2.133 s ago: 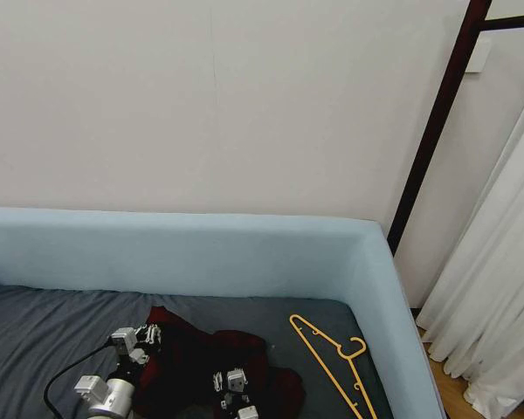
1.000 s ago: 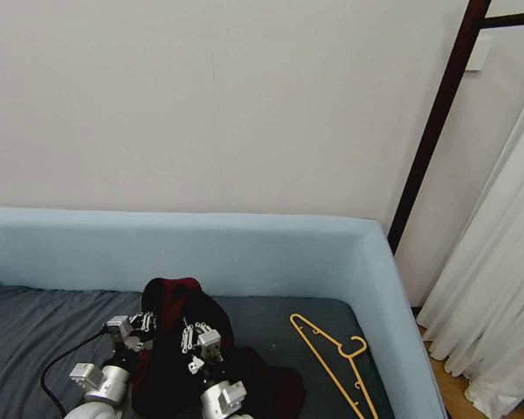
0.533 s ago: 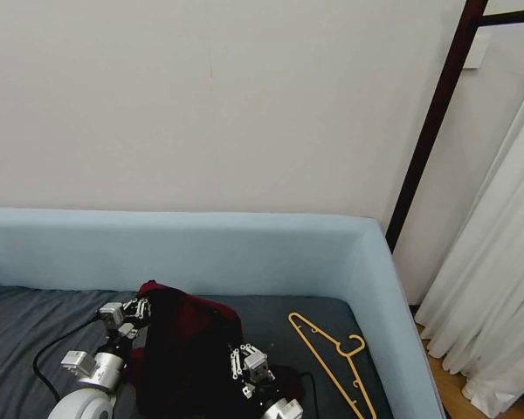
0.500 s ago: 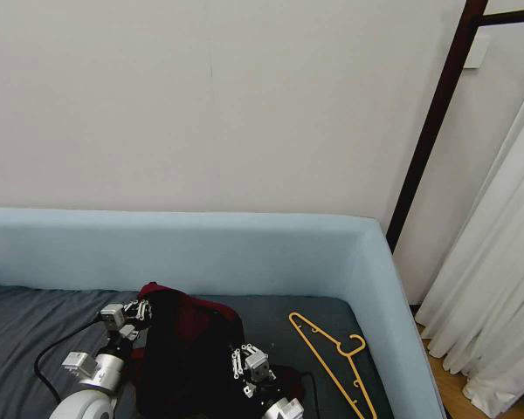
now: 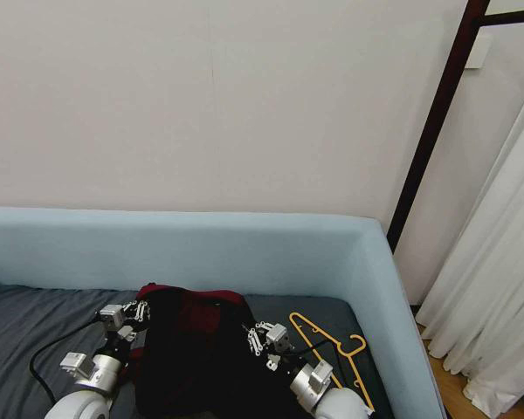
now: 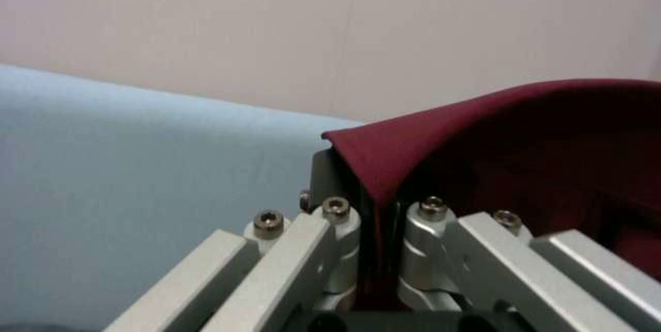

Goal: Pick up the clothes from the sofa and hang them on the clothes hanger.

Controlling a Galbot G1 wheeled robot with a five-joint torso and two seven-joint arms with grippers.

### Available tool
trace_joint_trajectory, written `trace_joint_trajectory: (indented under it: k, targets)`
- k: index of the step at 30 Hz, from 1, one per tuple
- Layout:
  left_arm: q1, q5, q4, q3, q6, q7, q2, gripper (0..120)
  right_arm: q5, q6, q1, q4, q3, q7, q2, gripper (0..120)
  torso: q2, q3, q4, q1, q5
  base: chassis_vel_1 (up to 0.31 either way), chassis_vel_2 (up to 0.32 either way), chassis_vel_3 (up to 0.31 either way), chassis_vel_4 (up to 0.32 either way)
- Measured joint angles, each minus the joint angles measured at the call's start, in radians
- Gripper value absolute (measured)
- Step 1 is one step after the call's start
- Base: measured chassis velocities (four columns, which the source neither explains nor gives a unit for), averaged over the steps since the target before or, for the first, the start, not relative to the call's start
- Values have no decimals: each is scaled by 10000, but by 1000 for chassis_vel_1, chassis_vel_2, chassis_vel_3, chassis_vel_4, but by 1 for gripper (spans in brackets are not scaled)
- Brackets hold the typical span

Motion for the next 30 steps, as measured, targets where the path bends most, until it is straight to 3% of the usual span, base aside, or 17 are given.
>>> trace_joint_trajectory:
  k: [9, 12, 18, 24, 26, 29, 30]
  targets:
    - [-227, -202, -557, -94, -310, -38, 414, 0, 1058, -669, 278, 1484, 720, -2156, -1482, 0, 1, 0, 0, -1, 2, 0, 0, 0, 0]
    - [-575, -604, -1243, -164, -324, -47, 887, 0, 1772, -1207, 702, 2117, 1546, -3343, -2548, 0, 2, 0, -2, 0, 1, 0, 0, 0, 0]
    - [-928, -1029, -2257, -395, -45, -123, 1331, 0, 2561, -1757, 1787, 2427, 2284, -3774, -3363, 0, 2, -1, 0, 0, 3, 0, 0, 0, 0]
    - [-593, -443, -2223, -238, 75, -66, 1169, 0, 1856, -1968, 1404, 2289, 2520, -3573, -3093, 0, 2, -2, 1, 0, -2, 0, 0, 0, 0]
    - [-392, 65, -1823, -62, 93, -73, 930, 0, 1086, -1727, 718, 1839, 2466, -3368, -2529, 0, 2, -1, 2, 0, -3, 0, 0, 0, 0]
    - [-129, 635, -970, 171, 432, -326, 492, 0, -164, -1140, -344, 292, 2227, -2530, -899, 0, 1, -1, -3, 1, 0, 0, 0, 0, 0]
    - [-129, 635, -970, 171, 432, -326, 492, 0, -164, -1140, -344, 292, 2227, -2530, -899, 0, 1, -1, -3, 1, 0, 0, 0, 0, 0]
